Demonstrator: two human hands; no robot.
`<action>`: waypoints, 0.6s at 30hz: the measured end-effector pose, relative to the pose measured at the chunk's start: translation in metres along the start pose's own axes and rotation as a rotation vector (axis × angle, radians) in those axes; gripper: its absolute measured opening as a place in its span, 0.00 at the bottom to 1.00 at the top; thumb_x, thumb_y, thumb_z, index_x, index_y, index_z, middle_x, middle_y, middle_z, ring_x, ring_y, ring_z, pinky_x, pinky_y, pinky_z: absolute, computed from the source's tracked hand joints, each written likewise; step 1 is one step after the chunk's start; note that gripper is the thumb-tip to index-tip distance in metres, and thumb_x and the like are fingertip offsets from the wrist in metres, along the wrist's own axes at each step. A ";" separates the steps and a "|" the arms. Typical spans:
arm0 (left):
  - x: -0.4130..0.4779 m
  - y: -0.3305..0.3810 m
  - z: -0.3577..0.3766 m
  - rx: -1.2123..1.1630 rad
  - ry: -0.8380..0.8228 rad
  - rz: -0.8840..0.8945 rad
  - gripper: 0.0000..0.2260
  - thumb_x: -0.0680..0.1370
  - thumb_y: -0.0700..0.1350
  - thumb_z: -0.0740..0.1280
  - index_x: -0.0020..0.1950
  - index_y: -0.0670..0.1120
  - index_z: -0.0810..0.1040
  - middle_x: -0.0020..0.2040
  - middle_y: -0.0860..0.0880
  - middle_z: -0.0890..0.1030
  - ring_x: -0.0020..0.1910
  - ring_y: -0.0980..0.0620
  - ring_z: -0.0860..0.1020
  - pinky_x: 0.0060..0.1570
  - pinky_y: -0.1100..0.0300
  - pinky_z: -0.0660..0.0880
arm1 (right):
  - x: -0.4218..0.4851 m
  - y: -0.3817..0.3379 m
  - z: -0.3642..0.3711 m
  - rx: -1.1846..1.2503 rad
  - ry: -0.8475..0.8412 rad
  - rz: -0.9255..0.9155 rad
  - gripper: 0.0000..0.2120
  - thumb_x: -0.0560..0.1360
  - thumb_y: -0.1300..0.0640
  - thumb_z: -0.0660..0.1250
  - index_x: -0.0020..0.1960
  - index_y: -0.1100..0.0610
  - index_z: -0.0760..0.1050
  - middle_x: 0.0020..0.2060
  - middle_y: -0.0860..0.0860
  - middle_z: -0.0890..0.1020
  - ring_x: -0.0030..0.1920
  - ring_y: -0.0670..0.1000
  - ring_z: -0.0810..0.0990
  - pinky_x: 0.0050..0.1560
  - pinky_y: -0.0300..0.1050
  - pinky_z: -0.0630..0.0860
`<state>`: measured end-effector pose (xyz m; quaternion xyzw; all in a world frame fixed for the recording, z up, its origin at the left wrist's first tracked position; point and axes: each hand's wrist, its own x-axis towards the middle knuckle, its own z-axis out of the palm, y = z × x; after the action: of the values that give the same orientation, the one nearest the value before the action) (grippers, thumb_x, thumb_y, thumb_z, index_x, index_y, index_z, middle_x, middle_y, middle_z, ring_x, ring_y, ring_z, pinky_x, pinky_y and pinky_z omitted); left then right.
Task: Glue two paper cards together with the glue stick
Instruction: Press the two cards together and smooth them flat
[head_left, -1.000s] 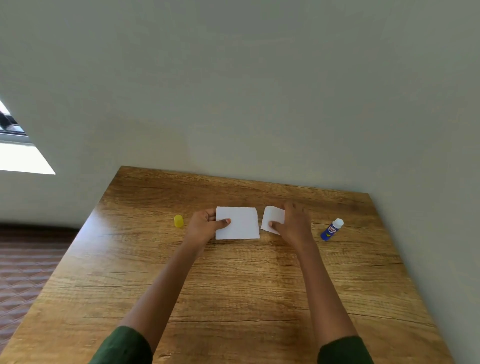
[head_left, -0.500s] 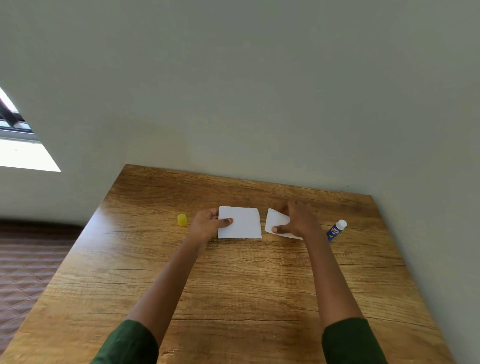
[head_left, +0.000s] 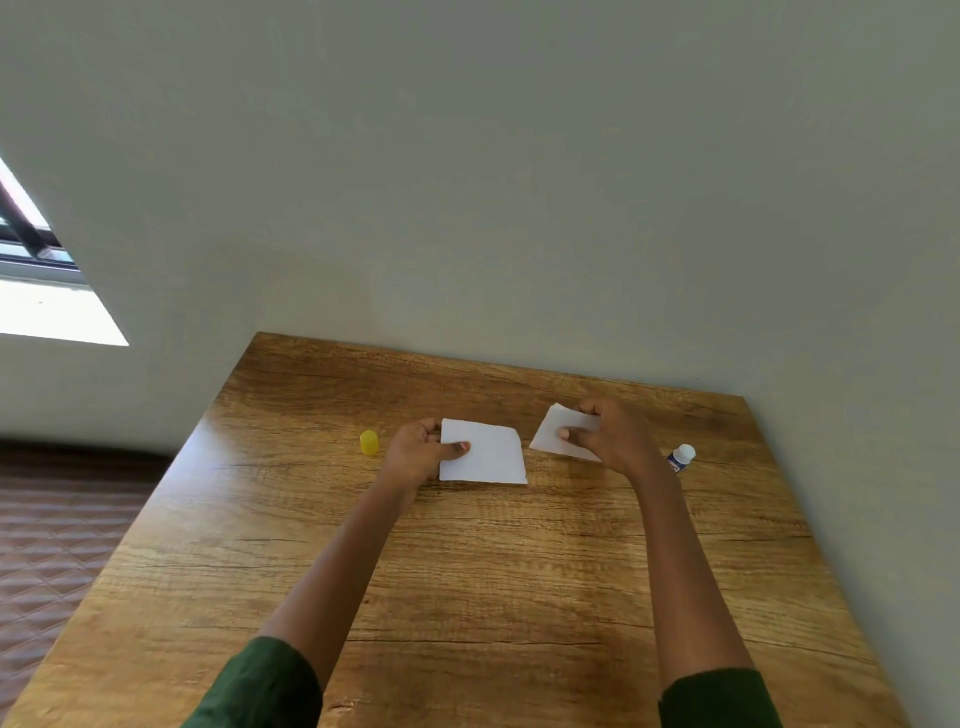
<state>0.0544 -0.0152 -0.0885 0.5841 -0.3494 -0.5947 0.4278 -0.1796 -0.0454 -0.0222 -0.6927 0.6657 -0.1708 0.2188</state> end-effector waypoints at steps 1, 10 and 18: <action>0.000 0.000 0.000 0.000 0.000 -0.003 0.12 0.71 0.36 0.72 0.52 0.46 0.78 0.51 0.44 0.83 0.51 0.46 0.81 0.54 0.45 0.78 | -0.001 0.000 -0.001 -0.007 0.051 -0.015 0.17 0.69 0.53 0.73 0.55 0.59 0.79 0.56 0.54 0.79 0.54 0.54 0.74 0.51 0.46 0.69; -0.003 0.002 0.000 -0.020 -0.020 -0.003 0.16 0.70 0.37 0.73 0.57 0.42 0.76 0.51 0.43 0.83 0.50 0.46 0.81 0.44 0.52 0.79 | -0.018 -0.011 0.017 -0.257 0.430 -0.337 0.08 0.73 0.60 0.68 0.49 0.54 0.83 0.39 0.50 0.82 0.42 0.52 0.78 0.43 0.45 0.69; -0.005 0.000 -0.001 -0.032 0.029 0.078 0.22 0.69 0.36 0.73 0.55 0.56 0.72 0.48 0.41 0.82 0.48 0.42 0.81 0.46 0.44 0.79 | -0.042 -0.016 0.057 -0.286 0.649 -0.562 0.09 0.71 0.63 0.63 0.42 0.58 0.82 0.37 0.50 0.85 0.40 0.52 0.79 0.40 0.45 0.74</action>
<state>0.0549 -0.0105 -0.0866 0.5717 -0.3560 -0.5748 0.4649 -0.1383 0.0011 -0.0591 -0.7803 0.5030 -0.3382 -0.1541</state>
